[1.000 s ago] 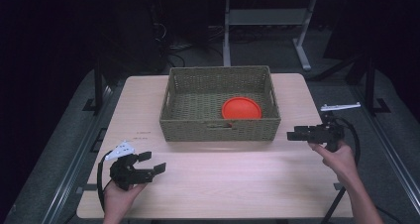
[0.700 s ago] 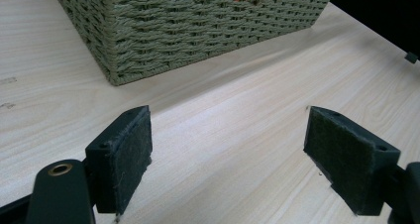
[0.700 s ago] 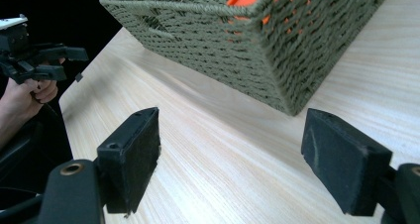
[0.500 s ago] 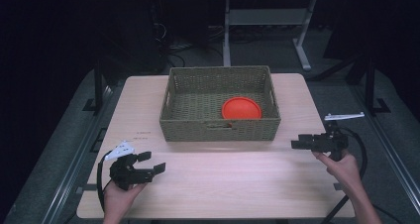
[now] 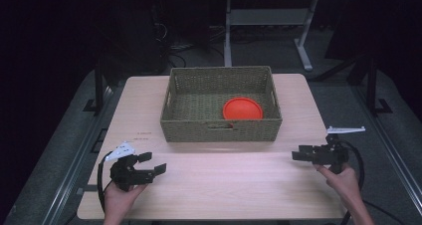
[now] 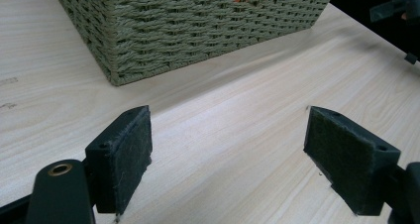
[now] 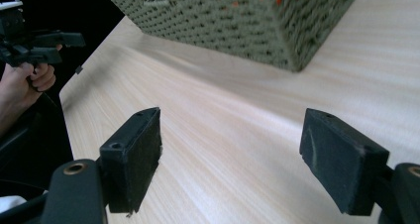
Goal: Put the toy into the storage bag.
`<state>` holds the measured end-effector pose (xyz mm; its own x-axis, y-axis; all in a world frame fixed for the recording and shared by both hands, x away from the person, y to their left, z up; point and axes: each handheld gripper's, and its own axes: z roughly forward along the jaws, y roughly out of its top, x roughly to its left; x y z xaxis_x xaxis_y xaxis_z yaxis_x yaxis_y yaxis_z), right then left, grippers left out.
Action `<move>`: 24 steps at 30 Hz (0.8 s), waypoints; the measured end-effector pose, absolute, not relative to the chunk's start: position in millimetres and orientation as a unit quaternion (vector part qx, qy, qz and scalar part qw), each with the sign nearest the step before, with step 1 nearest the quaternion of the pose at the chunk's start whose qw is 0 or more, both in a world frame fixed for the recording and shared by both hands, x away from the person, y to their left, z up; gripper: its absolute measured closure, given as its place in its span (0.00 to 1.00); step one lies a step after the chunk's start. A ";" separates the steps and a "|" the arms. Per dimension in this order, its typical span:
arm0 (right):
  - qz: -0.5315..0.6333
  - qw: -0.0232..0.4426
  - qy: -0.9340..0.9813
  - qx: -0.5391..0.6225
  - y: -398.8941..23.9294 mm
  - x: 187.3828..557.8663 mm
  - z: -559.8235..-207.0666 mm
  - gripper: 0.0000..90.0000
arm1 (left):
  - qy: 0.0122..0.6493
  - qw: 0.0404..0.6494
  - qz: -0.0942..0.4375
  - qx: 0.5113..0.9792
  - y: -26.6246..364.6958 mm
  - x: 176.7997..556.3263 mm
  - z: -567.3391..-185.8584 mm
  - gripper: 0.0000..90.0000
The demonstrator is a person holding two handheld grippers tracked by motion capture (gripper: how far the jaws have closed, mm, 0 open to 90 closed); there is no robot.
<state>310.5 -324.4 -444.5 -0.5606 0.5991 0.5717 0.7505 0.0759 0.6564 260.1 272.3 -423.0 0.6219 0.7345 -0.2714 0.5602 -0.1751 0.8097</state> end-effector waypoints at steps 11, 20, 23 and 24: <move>-0.514 0.069 -0.716 -0.468 -331.1 287.9 -462.4 0.26 | 0.423 0.480 0.091 0.763 271.8 260.3 -423.4 0.20; -0.525 0.066 -0.703 -0.475 -334.6 278.0 -471.0 0.25 | 0.428 0.481 0.088 0.760 272.3 260.5 -423.6 0.20; -0.529 0.060 -0.699 -0.478 -334.3 275.2 -474.6 0.24 | 0.427 0.482 0.088 0.760 272.2 260.5 -422.9 0.20; -0.528 0.062 -0.697 -0.481 -333.7 273.9 -475.4 0.24 | 0.428 0.484 0.086 0.759 271.8 260.3 -422.2 0.20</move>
<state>273.9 -333.7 -475.4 -0.5304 0.6053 0.5935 0.7353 -0.0199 0.6774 260.3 271.8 -422.2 0.6187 0.7328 -0.2831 0.5660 -0.1659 0.8075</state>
